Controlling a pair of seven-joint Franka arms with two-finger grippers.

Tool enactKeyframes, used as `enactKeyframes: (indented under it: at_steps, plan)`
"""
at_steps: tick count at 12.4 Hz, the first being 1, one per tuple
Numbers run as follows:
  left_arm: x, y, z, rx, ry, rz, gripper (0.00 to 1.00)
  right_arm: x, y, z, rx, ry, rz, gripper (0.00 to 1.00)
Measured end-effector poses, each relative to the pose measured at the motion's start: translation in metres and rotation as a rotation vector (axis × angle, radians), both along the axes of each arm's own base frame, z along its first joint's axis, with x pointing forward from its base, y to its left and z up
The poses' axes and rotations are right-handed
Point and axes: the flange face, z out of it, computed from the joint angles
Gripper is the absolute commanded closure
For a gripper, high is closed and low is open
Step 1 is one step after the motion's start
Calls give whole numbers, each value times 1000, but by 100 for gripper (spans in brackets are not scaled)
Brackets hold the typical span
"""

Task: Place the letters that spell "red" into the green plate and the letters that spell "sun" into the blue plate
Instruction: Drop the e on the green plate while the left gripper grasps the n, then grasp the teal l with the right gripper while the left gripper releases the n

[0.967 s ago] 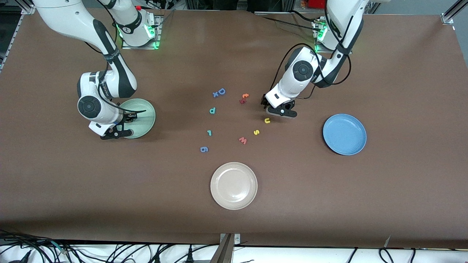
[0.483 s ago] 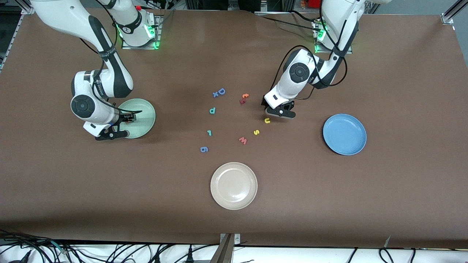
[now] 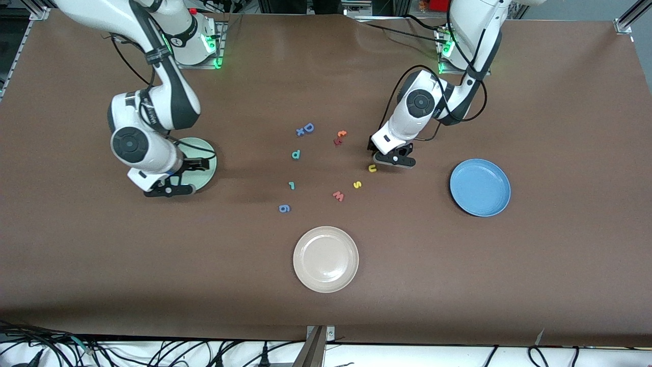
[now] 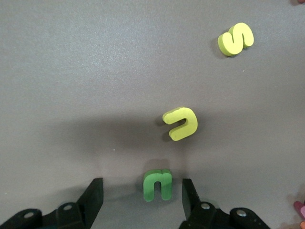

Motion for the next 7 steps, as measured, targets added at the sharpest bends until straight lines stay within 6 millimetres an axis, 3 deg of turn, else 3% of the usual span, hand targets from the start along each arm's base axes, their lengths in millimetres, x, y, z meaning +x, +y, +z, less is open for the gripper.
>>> enactKeyframes:
  at_steps: [3, 7]
  plan:
    - [-1, -2, 0, 0, -3, -4, 30, -11, 52, 1, 13, -31, -58, 0]
    - [-5, -7, -1, 0, -3, -15, 52, -25, 123, -19, 60, -102, -116, 0]
